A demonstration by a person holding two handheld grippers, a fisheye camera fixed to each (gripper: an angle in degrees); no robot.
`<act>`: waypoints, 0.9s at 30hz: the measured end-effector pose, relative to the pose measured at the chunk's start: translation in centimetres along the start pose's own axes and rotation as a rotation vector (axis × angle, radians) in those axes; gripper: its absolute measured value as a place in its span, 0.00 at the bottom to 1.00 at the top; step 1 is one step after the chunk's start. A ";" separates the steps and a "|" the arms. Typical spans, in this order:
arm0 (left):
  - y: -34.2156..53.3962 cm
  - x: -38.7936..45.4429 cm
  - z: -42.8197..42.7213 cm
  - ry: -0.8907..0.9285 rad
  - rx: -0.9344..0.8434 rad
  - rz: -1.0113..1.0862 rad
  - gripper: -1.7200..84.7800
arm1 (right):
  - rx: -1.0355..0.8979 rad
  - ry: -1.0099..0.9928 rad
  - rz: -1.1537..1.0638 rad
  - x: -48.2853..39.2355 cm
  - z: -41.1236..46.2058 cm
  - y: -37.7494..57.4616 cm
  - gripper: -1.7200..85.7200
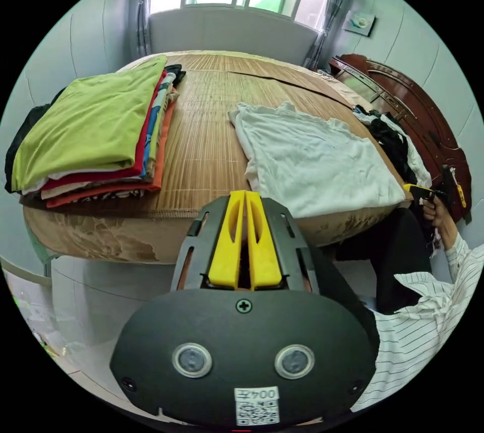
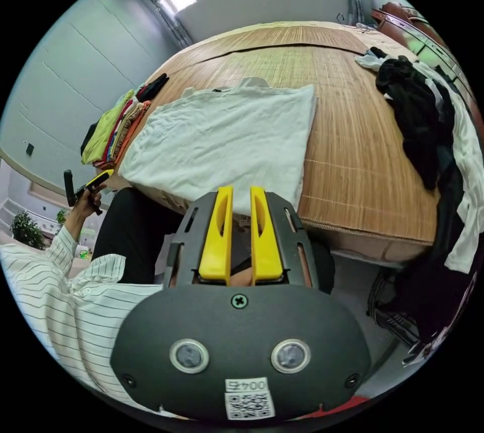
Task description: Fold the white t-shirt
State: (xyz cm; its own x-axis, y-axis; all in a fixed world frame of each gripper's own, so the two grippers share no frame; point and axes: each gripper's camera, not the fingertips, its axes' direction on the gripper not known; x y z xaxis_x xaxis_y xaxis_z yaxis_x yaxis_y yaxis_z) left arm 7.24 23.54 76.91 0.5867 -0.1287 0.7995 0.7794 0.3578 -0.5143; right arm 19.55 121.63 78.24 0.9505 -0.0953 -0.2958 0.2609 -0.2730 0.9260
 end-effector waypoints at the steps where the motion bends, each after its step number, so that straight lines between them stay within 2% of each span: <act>1: 1.4 0.1 0.0 0.000 0.006 0.025 0.06 | 0.006 -0.028 0.044 0.7 -0.3 1.3 0.10; 9: 1.6 1.7 0.7 0.029 0.015 0.190 0.11 | 0.115 -0.221 0.455 8.0 -2.3 6.2 0.14; 14: -1.4 2.3 1.3 0.085 -0.015 0.274 0.11 | 0.184 -0.481 0.791 13.3 -1.0 9.6 0.15; 21: -4.4 2.7 2.6 0.090 -0.070 0.367 0.10 | 0.152 -0.532 0.862 15.0 0.0 10.7 0.15; 25: -5.4 2.0 2.5 0.103 -0.063 0.351 0.08 | 0.146 -0.428 0.866 15.7 -2.0 11.2 0.15; 27: -5.8 1.5 2.5 0.101 -0.055 0.338 0.07 | 0.128 -0.467 0.872 16.3 -1.8 11.3 0.15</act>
State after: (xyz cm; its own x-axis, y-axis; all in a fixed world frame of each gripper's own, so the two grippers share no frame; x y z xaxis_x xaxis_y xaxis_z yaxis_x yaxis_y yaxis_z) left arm 3.10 23.60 81.88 0.8298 -0.1034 0.5483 0.5469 0.3460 -0.7624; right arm 38.29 118.73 84.30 0.6319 -0.6711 0.3877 -0.5431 -0.0265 0.8393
